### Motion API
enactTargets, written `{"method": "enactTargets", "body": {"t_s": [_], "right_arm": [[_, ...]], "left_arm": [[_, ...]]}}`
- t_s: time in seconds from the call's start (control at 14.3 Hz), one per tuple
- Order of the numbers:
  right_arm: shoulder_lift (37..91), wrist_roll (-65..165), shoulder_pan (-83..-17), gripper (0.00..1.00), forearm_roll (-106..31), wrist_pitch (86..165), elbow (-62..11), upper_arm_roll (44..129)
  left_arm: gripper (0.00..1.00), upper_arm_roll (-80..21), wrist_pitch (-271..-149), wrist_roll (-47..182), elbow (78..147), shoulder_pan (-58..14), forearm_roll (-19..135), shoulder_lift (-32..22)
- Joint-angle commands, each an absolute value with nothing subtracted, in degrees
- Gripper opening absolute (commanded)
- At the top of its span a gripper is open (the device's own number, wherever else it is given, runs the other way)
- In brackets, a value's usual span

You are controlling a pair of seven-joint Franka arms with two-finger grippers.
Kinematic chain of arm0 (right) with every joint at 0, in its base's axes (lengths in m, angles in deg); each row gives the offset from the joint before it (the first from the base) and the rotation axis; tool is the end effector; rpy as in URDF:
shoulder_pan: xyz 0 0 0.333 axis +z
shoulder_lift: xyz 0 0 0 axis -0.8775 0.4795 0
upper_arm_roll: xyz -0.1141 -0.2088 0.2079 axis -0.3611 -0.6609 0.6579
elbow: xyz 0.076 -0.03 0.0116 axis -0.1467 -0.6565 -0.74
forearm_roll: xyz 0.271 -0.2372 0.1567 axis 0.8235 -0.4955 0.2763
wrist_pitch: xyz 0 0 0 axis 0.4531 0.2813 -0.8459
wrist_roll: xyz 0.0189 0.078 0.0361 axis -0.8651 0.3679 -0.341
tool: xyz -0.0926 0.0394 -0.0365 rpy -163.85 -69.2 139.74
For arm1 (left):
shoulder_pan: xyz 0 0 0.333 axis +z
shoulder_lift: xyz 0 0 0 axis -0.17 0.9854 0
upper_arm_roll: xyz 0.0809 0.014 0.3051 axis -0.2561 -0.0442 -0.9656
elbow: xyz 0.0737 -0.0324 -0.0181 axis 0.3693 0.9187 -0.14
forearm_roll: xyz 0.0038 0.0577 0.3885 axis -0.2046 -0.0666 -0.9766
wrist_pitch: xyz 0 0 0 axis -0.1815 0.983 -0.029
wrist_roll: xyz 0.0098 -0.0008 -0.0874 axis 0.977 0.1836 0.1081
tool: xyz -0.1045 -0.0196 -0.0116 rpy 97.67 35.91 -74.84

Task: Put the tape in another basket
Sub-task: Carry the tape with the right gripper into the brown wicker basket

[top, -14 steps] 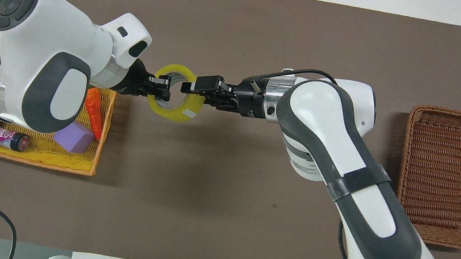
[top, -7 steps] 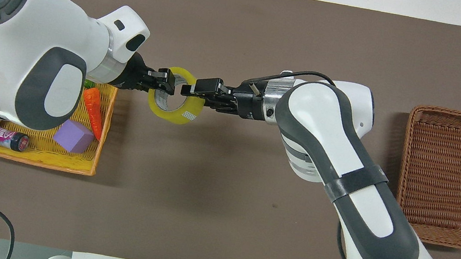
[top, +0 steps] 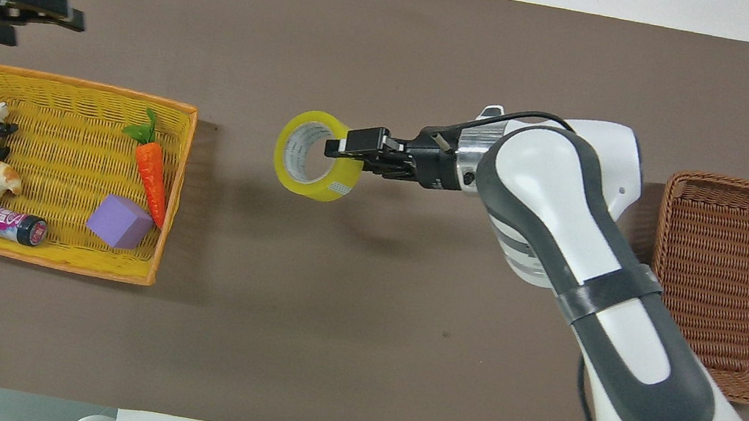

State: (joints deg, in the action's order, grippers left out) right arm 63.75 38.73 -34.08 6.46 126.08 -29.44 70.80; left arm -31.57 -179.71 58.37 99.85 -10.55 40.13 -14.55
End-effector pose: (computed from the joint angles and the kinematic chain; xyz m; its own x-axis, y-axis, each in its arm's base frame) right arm 0.5777 0.2579 0.4026 0.9982 -0.0080 -0.0596 -0.0561 -0.4789 -0.8761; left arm 0.5831 -0.0274 0.5953 0.9775 0.1162 0.1762 0.0908 -0.9851 0.1458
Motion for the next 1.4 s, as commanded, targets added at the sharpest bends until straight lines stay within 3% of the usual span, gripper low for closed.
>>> {"method": "enactTargets", "body": {"t_s": [0.0, 0.14, 0.35, 0.63, 0.84, 1.33], "right_arm": [[59.9, 37.4, -45.2, 0.0, -0.5, 114.8, -30.2, 71.1], [58.6, 35.8, -55.2, 0.0, -6.6, 105.3, -29.8, 71.1], [58.4, 28.1, -71.4, 0.0, -14.6, 94.2, -29.5, 71.0], [61.3, 15.9, -86.6, 0.0, -26.8, 89.3, -26.0, 71.1], [67.3, 7.3, -90.4, 0.0, -32.0, 87.6, -20.7, 71.1], [68.4, -0.9, -92.1, 0.0, -35.2, 91.8, -26.1, 71.1]], "left_arm": [[1.0, -30.7, -177.8, 51.0, 100.6, -3.7, 32.8, -14.7], [1.0, -30.7, -177.8, 47.1, 100.7, 0.4, 32.7, -14.7], [1.0, -30.7, -177.7, 47.3, 100.8, 0.3, 32.7, -15.0], [1.0, -30.6, -177.5, 47.3, 100.9, -0.2, 32.7, -15.1], [1.0, -30.6, -177.5, 47.3, 100.9, -0.1, 32.7, -15.1], [1.0, -30.0, -178.1, 47.3, 100.8, -0.8, 32.6, -15.1]]}}
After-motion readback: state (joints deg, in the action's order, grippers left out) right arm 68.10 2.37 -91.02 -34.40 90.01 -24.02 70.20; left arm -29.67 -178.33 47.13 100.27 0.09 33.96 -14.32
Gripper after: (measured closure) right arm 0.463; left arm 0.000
